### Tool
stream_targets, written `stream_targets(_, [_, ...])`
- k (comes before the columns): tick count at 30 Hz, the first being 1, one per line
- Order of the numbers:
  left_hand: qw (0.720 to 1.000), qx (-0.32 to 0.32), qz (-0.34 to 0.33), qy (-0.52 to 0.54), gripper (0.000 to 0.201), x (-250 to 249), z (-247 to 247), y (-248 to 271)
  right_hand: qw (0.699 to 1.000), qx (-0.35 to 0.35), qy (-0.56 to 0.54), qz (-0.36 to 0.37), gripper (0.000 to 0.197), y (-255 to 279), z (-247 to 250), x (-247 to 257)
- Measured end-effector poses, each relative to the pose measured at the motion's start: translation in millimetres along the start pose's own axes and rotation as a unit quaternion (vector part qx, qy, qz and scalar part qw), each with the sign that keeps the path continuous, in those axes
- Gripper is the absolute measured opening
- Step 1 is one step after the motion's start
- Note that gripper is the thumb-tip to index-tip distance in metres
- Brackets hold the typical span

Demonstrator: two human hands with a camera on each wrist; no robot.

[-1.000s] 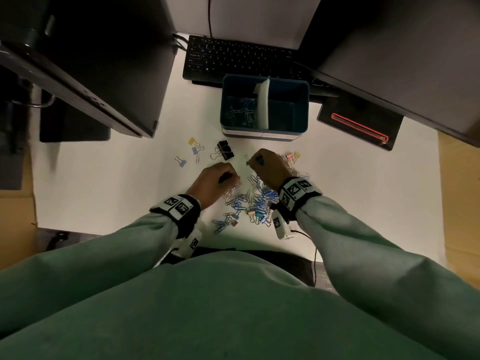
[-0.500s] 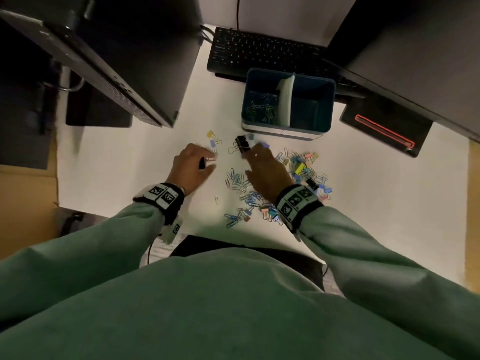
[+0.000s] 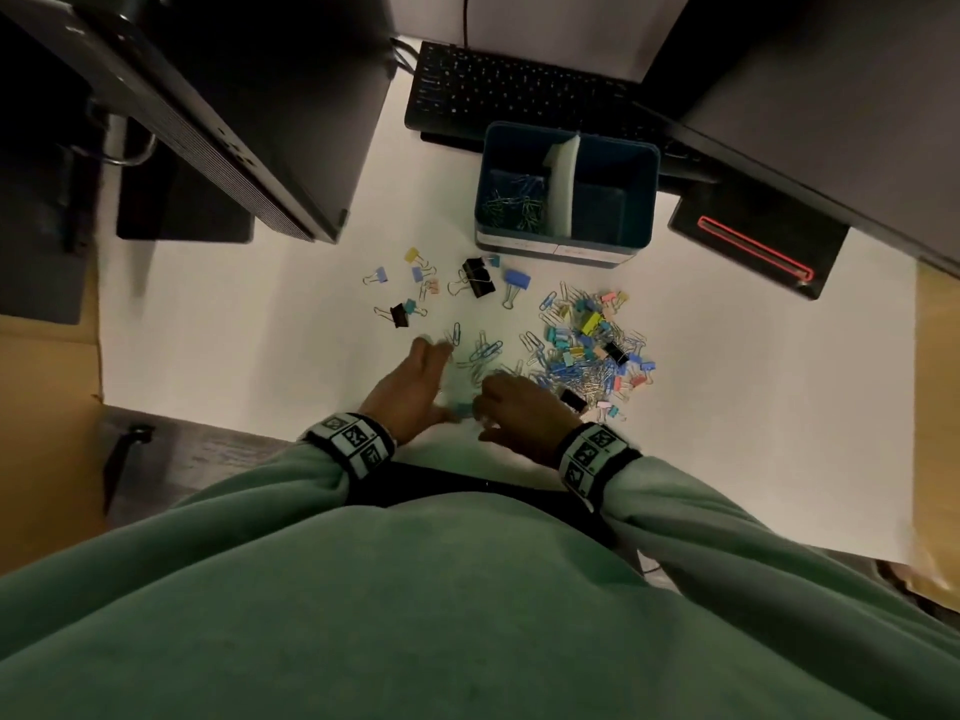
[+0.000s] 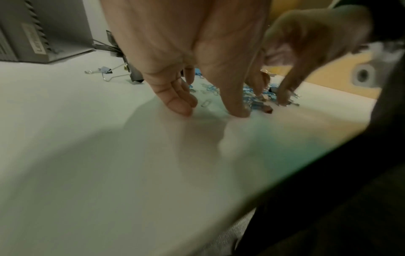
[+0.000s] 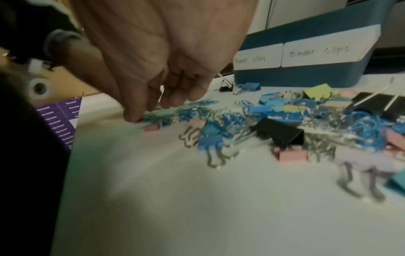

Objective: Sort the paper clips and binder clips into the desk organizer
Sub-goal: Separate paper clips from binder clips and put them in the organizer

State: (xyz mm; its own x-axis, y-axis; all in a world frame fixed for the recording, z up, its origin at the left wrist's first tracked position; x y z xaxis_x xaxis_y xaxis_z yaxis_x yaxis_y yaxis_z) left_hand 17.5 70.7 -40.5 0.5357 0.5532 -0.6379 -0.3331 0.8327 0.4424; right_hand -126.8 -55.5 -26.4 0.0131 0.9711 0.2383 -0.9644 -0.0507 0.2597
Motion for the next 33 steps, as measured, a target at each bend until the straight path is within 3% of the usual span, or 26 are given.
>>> stream_targets(3, [1.0,-0.015,-0.006,0.026,0.091,-7.3,4.6,-14.9,1.0,-0.015,0.025,0.005,0.005,4.5,-7.1,1.2])
stream_targets(8, [0.999,-0.009,0.004,0.033,0.091,-20.7,6.1,-30.3,0.998,-0.003,0.061,-0.007,0.006,28.9,-16.9,-22.7])
stream_targets(11, [0.999,0.004,0.001,0.041,0.063,-29.0,6.9,-34.2,0.996,-0.014,0.09,-0.016,0.011,41.2,-9.5,-35.0])
stream_targets(15, [0.999,0.024,0.01,0.02,0.022,-33.9,9.3,-42.8,0.99,-0.025,0.004,-0.137,0.039,28.7,13.2,-38.1])
stream_targets(19, [0.999,0.017,-0.012,0.028,0.013,-27.4,10.0,-43.9,0.976,0.028,-0.049,-0.21,0.069,-12.5,19.4,-31.0])
stream_targets(21, [1.0,0.004,-0.02,0.023,0.009,-19.7,10.5,-42.1,0.973,0.035,-0.046,-0.224,0.061,-26.8,17.9,-28.6])
stream_targets(26, [0.999,-0.016,-0.018,0.044,0.002,-8.9,18.3,-35.7,0.979,0.009,-0.029,-0.204,0.012,-33.8,5.7,-33.5])
stream_targets(29, [0.996,-0.018,-0.021,0.086,0.004,-11.2,27.2,-34.1,0.971,-0.007,-0.098,-0.219,0.01,-25.0,4.0,-47.0])
stream_targets(33, [0.979,-0.037,-0.016,0.198,0.003,-38.7,51.4,-34.7,0.933,-0.016,-0.233,-0.273,0.009,-5.7,14.0,-65.1])
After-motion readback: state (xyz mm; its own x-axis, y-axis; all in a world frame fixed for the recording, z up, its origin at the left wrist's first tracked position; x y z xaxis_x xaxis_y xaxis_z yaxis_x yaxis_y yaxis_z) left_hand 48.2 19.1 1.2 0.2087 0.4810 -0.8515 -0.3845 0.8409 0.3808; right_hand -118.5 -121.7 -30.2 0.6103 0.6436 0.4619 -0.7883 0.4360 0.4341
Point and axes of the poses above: each hand's wrist, its own y-axis away from the middle knuckle, its own z-axis out of the back of the hand, x = y × z, the point moved 1 cm from there along -y, towards the middle knuckle, and after that the axes turned 15 degrees about y, right-handed, at the moved point
